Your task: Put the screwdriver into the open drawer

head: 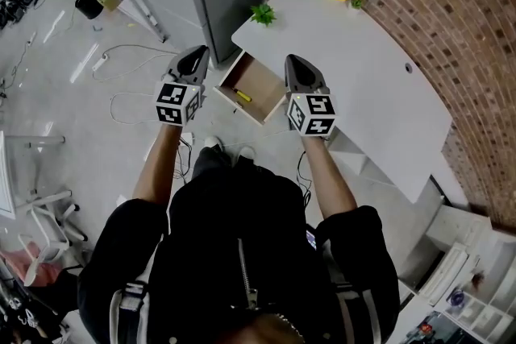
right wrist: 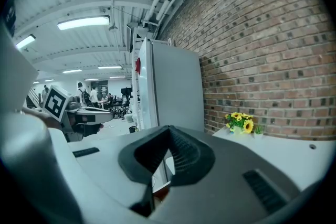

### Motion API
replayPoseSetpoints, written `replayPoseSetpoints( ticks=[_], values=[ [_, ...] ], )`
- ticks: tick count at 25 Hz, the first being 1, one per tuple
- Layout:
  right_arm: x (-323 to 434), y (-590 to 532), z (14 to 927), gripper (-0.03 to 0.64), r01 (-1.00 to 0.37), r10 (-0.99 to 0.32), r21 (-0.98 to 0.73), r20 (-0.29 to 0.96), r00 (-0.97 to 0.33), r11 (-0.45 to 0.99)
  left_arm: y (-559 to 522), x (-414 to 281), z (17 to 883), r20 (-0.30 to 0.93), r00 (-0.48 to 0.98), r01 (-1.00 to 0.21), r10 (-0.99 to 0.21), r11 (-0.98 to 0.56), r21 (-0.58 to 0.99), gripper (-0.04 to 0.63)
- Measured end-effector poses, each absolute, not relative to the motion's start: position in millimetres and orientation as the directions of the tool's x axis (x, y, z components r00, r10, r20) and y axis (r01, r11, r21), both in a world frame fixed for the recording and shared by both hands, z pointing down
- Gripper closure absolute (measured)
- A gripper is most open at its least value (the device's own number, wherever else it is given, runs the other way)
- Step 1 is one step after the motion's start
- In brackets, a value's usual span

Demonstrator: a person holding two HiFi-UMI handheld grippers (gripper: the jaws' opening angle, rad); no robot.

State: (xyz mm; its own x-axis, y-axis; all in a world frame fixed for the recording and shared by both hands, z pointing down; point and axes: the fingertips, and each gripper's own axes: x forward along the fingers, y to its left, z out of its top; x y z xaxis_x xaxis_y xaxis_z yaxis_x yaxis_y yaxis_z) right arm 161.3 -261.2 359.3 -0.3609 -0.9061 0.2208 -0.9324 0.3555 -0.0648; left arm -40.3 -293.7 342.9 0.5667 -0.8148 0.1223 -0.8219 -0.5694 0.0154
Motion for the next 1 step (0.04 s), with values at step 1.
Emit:
replayPoseSetpoints(
  ticks=[1],
  values=[
    [160.6, -261.7, 360.3, 0.611, -0.932, -0.905, -0.065, 0.222, -0.362, 0.356, -294.1, -40.7, 344.0, 0.124, 0.566, -0.822, -0.815, -0.569, 0.016, 0.560]
  ],
)
